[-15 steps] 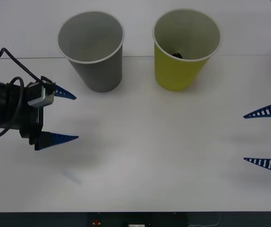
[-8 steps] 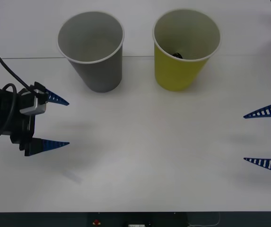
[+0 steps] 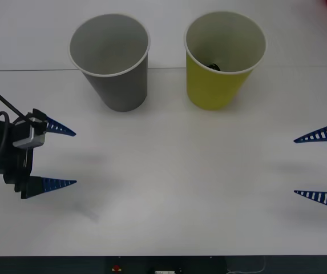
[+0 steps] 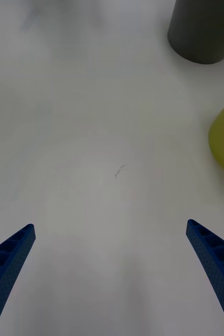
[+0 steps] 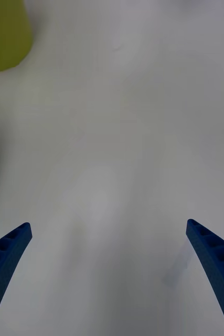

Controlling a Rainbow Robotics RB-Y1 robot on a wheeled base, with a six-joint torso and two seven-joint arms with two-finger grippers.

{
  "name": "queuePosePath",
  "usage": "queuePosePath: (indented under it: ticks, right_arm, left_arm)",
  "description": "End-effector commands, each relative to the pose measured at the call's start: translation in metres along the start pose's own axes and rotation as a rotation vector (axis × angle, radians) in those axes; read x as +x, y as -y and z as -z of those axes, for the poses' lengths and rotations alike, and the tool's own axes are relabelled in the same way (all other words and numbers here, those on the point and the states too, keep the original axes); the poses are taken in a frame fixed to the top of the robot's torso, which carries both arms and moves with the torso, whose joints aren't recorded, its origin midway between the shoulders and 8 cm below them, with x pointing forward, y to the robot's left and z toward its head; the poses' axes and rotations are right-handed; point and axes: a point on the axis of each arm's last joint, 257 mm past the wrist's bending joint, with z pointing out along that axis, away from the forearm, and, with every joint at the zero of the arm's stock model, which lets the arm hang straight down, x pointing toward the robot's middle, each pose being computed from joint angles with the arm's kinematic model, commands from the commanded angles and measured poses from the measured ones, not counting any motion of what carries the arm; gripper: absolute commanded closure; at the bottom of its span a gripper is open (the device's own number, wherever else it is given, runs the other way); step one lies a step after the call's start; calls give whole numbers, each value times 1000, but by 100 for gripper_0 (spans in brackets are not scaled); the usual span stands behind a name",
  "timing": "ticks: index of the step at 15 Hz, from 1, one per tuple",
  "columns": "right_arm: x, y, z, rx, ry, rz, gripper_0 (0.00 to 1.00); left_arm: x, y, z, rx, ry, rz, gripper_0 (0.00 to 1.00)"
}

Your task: Put the can into the green bin and the plastic bottle into the gray bin

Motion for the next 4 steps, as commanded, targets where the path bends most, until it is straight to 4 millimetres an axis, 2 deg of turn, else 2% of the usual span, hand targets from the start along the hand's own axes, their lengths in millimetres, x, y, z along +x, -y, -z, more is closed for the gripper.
queuePosePath:
  ticks: [1,4]
  right_arm:
    - [0,0,0,0,0,0,0]
    - [0,0,0,0,0,0,0]
  left_arm:
    - [5,-1,2,4,20,17,0]
    - [11,-6,3,-7,14,19,0]
